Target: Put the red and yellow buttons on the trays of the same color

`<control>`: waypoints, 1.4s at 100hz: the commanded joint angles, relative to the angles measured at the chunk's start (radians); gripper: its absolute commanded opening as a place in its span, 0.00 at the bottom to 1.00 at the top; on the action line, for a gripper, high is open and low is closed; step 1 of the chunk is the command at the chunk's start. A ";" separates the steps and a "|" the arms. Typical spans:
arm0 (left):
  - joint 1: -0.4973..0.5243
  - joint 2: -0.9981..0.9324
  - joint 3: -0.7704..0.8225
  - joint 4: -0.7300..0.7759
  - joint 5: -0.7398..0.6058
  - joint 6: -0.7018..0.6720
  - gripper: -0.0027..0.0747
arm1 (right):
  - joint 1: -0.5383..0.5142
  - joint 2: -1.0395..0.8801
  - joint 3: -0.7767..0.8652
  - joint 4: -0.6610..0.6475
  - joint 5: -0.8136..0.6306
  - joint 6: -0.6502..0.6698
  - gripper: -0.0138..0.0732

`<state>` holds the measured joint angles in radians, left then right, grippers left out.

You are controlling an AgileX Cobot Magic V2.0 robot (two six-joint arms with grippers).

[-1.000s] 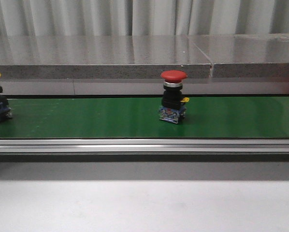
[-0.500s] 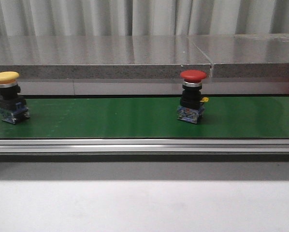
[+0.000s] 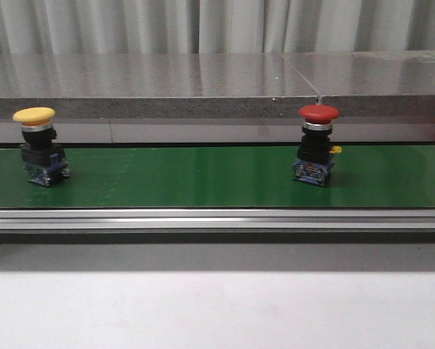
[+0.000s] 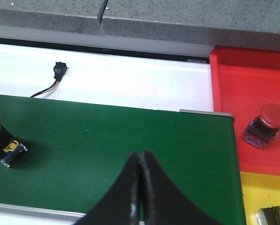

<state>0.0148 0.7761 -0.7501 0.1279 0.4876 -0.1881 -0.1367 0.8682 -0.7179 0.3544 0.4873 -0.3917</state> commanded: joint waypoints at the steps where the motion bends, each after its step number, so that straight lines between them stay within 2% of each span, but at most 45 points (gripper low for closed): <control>1: 0.001 -0.004 -0.026 -0.004 -0.077 -0.010 0.01 | -0.001 -0.014 -0.025 0.015 -0.062 -0.009 0.08; 22: 0.001 0.007 -0.026 -0.004 -0.077 -0.010 0.01 | -0.001 -0.013 -0.025 0.015 -0.048 -0.009 0.09; 31: 0.001 0.016 -0.026 -0.004 -0.077 -0.010 0.01 | -0.001 -0.013 -0.025 0.015 -0.029 -0.009 0.16; 41: 0.001 0.026 -0.026 -0.004 -0.077 -0.010 0.01 | -0.001 -0.013 -0.025 0.015 -0.005 -0.009 0.37; 53: 0.001 0.049 -0.026 -0.004 -0.077 -0.010 0.01 | -0.001 -0.013 -0.025 0.015 0.002 -0.009 0.75; 61: 0.001 0.070 -0.026 -0.004 -0.078 -0.010 0.01 | -0.001 -0.013 -0.025 0.016 0.001 -0.009 0.93; 70: 0.001 0.097 -0.026 -0.004 -0.078 -0.010 0.01 | -0.001 -0.013 -0.025 0.017 0.001 -0.009 0.89; 114: 0.001 0.096 -0.026 -0.059 -0.043 -0.010 0.01 | 0.002 0.095 -0.026 0.024 0.093 -0.009 0.89; 140: 0.001 -0.002 -0.026 -0.027 -0.054 0.001 0.01 | 0.107 0.226 -0.061 0.024 0.078 -0.026 0.89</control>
<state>0.0148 0.8102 -0.7501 0.0849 0.5022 -0.1885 -0.0590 1.0698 -0.7320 0.3566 0.6204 -0.3985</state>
